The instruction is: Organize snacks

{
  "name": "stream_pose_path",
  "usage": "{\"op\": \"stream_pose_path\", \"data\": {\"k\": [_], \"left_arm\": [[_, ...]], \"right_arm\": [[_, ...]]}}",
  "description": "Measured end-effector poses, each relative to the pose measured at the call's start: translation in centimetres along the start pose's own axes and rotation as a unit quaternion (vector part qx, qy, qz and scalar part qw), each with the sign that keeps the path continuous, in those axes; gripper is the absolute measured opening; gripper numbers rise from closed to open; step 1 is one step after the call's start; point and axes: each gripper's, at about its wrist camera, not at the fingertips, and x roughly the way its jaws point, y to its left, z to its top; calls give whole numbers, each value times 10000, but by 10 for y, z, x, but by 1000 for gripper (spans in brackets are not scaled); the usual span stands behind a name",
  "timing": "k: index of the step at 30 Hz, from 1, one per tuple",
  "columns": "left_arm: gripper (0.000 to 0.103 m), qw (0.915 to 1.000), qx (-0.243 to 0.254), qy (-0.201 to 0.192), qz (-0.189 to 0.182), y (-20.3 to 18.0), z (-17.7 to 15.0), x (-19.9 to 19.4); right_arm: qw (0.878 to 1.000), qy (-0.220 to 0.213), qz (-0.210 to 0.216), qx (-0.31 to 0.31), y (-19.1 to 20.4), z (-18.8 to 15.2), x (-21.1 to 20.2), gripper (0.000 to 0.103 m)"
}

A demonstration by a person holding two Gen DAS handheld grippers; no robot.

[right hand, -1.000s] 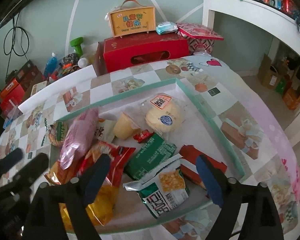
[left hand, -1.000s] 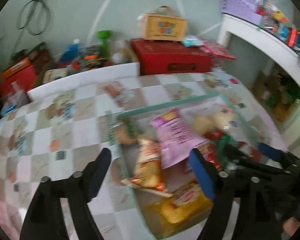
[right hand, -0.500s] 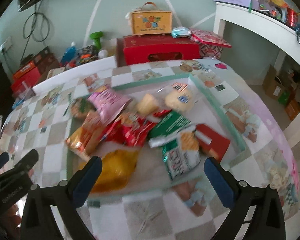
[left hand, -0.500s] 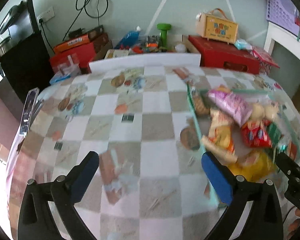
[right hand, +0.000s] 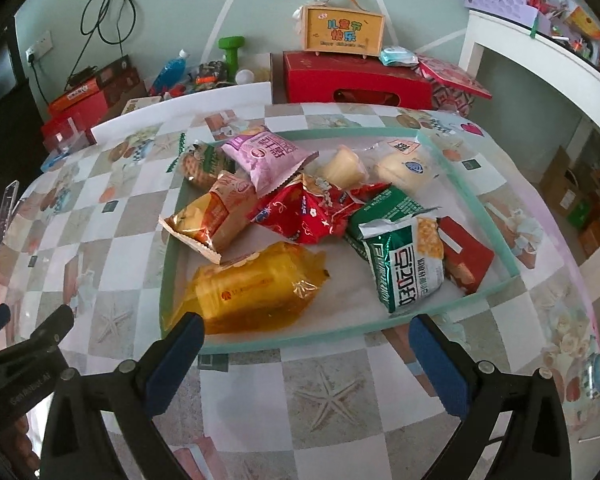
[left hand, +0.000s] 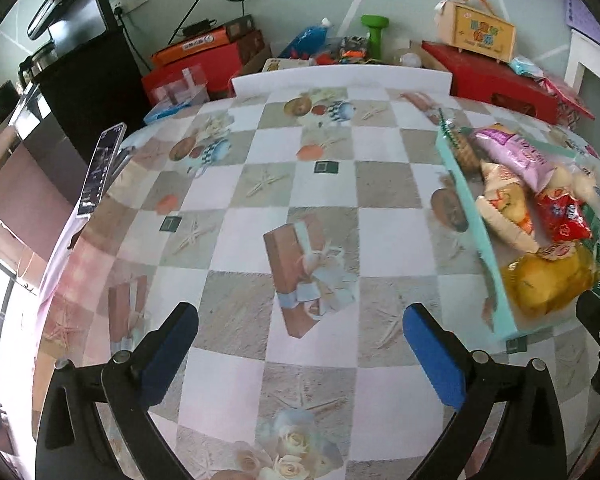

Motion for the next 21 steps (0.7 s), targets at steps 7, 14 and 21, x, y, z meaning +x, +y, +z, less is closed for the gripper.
{"op": "stream_pose_path", "data": {"k": [7,14,21], "left_arm": [[102,9999,40,80,88,-2,1,10],[102,9998,144,90,120,-7,1,22],[102,9997,119,181,131,-6,2,34]], "right_arm": [[10000,24,-55,5,1,2,8,103],[9999,82,-79,-60,5,1,19,103],[9999,100,-87,-87,8,2,24,103]]}}
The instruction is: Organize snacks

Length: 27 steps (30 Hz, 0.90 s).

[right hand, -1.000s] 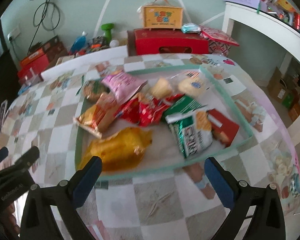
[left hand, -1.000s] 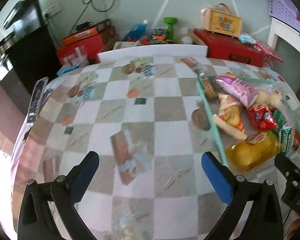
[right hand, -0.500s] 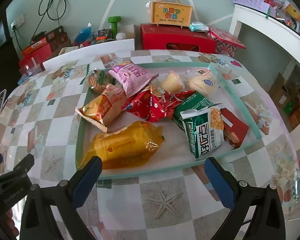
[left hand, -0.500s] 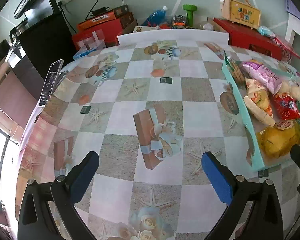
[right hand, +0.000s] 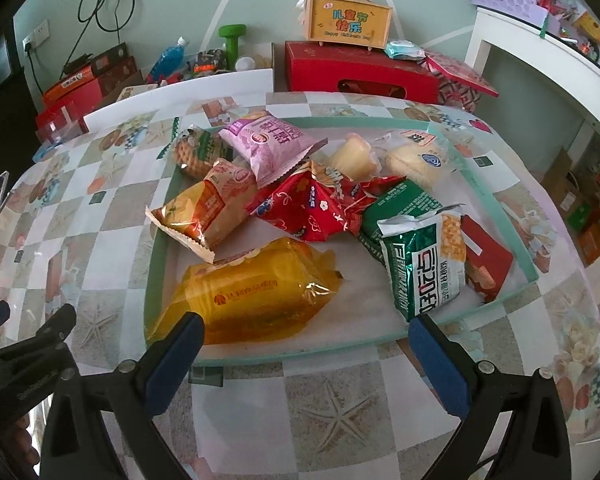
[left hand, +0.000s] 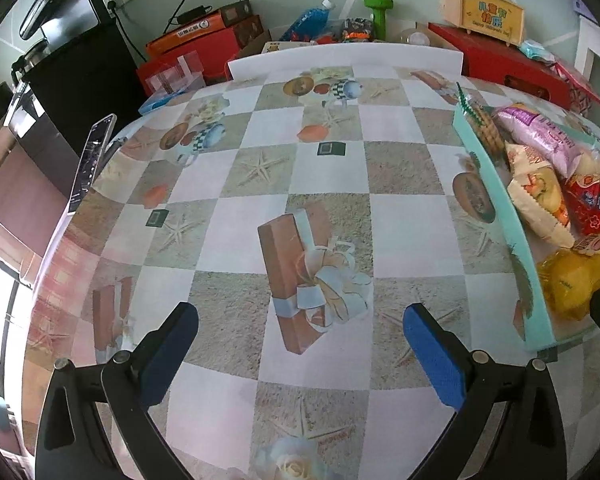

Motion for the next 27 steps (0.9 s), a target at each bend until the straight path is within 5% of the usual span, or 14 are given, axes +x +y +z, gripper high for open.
{"op": "stream_pose_path", "data": {"k": [27], "left_arm": [[102,10000,-33,-9,-81,-1,2,4]], "right_arm": [[10000,51,-64,-44,4,1,5,103]]}}
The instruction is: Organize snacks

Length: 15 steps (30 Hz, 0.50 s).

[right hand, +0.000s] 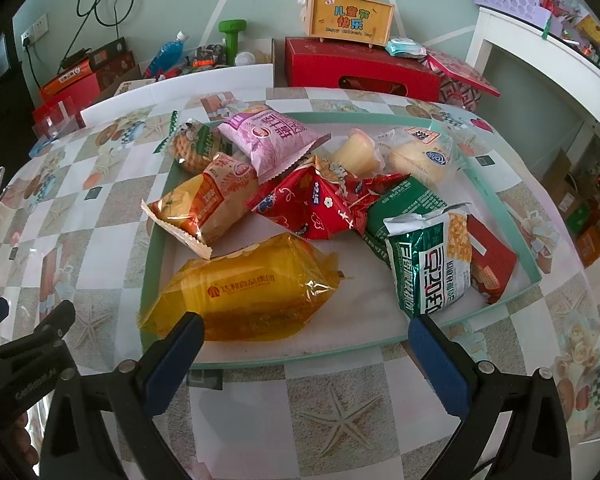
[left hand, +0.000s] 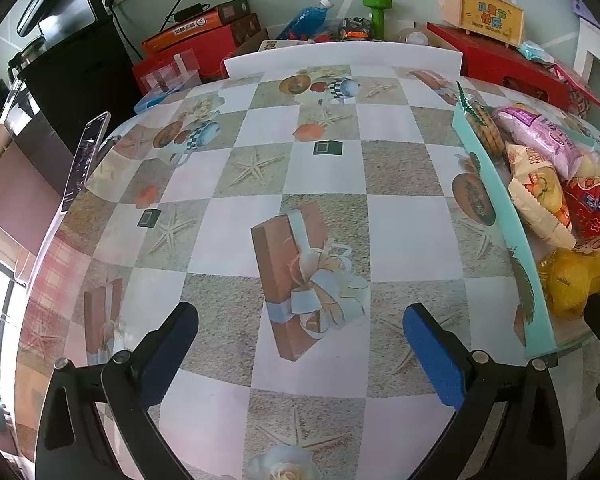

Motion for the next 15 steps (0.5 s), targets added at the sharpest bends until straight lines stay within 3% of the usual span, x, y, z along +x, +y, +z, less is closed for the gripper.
{"op": "stream_pose_path", "data": {"k": [15], "left_arm": [[102,10000,5,-14,83,1,-1,1]], "right_arm": [[10000,58,-17,-42,4,-1,3,103]]}}
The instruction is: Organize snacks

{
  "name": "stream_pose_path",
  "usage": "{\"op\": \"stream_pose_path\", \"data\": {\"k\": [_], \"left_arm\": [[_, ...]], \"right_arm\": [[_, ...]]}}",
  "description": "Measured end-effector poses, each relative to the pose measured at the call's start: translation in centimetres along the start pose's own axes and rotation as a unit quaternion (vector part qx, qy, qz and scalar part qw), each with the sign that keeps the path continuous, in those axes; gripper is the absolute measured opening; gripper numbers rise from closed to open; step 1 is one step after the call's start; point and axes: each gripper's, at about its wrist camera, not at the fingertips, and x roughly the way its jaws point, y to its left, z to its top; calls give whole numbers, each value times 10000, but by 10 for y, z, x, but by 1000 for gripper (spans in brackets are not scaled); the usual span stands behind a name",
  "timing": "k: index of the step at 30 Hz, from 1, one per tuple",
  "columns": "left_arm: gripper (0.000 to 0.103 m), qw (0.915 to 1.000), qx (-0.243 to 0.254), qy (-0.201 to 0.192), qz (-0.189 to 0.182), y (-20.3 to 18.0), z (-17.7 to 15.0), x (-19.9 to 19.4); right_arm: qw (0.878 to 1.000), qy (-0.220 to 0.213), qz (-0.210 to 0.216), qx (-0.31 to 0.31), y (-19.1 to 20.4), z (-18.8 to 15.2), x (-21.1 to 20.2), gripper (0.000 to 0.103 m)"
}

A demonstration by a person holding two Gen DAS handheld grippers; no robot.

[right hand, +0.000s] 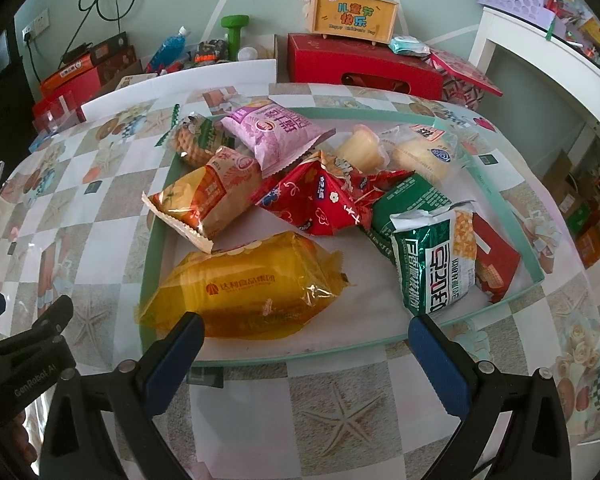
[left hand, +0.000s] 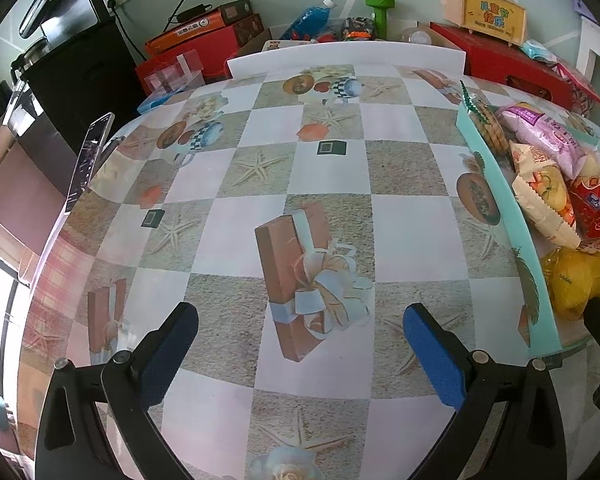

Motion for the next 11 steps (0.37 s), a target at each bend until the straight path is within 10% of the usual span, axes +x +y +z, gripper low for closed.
{"op": "stream_pose_path", "data": {"k": [11], "left_arm": [[102,10000,-23,18,19,0,0,1]], "right_arm": [[10000,21,-2,-11,0,0,1,103]]}}
